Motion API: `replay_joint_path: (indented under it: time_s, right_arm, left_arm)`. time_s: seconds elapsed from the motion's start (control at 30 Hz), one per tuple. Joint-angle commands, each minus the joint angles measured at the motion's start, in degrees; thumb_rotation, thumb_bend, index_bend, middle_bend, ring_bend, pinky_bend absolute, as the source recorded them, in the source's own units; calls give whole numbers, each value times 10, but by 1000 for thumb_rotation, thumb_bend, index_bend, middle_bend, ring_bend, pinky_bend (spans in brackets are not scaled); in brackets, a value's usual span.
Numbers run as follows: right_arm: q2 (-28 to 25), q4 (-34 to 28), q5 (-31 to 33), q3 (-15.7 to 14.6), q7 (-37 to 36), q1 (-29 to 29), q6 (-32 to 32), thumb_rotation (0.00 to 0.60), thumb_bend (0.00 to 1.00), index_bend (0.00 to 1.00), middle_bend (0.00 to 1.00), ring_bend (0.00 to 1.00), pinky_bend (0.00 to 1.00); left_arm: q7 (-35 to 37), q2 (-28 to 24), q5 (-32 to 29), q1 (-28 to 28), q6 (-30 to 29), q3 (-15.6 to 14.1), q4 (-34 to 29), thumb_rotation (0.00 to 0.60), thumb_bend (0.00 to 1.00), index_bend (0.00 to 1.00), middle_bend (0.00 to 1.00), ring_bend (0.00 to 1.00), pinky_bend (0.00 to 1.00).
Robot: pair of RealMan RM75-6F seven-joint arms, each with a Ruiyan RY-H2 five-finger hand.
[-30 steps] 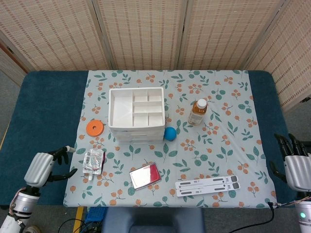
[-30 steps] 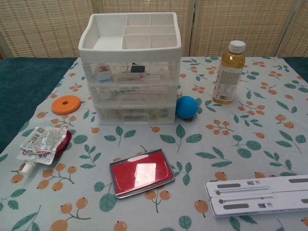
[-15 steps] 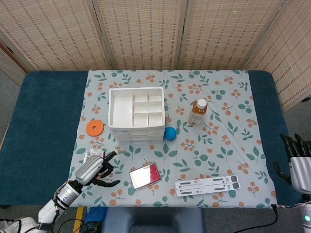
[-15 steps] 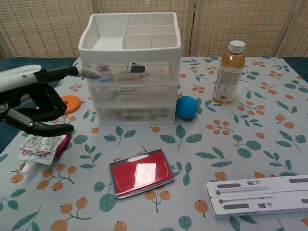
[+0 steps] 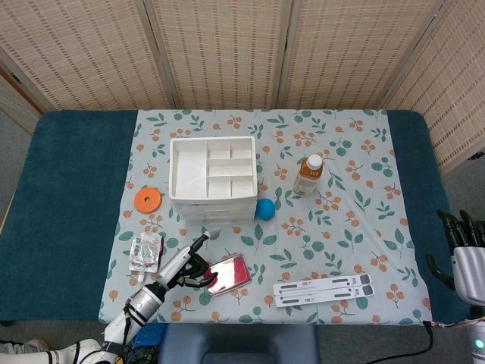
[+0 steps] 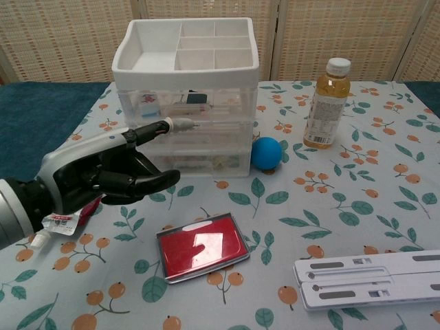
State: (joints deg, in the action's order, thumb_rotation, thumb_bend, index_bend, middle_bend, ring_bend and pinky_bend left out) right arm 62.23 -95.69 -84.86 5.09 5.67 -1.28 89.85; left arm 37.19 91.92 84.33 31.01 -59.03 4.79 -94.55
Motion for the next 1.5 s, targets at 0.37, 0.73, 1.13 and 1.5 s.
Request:
replay_joint_path:
  time_s: [0.37,0.73,1.13,1.5]
  right_arm:
    - [3,2,3,0,-1,-3,-10,600,364,33,133,62,107]
    - [2,0,6,0,2,-1,-11,600,365,33,133,62,106]
    - [-2,-5,8,0,6,3,-7,600,364,33,133,62,106]
    - [-5,-10,8,1,10,3,-8,600,365,33,133,62,106]
  left_arm:
    - [26,95,-94,-15,-12,45,16,600,322,63,948,1000,1000]
    - [69,129,-104,-12,2,65,42,600,322,77,948,1000,1000]
    - [58,178,-142,-12,-9,104,67,600,322,84,949,1000,1000]
    - [57,202,-170,-16,-7,130,67,600,323,98,949,1000,1000]
